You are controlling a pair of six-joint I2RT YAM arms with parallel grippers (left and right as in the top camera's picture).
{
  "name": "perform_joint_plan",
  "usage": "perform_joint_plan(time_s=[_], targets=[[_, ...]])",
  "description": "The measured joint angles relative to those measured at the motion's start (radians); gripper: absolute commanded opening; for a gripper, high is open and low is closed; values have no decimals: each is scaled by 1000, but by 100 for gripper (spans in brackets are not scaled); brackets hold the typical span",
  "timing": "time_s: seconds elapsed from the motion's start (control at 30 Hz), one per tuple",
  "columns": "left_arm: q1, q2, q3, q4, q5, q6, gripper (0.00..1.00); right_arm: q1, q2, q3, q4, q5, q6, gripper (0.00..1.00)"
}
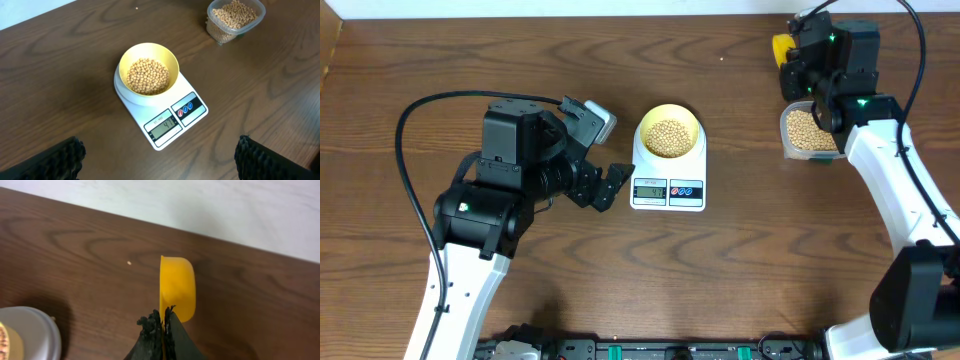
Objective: Scoop item into bowl and weigh 50g on scale
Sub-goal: 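Lower the scoop into the soybean tub with the right gripper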
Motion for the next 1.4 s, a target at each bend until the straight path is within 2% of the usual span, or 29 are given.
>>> perform_joint_plan(time_s=[0.3,0.77,1.07,1.4], targets=[[0,0,0,0,0,0,98,0,-115,0,-159,135,38,1],[0,0,0,0,0,0,98,-64,-117,0,-380,212,172,1],[0,0,0,0,0,0,97,-102,-102,0,-407,220,176,1],[0,0,0,0,0,0,97,-105,42,0,-417,210,176,1]])
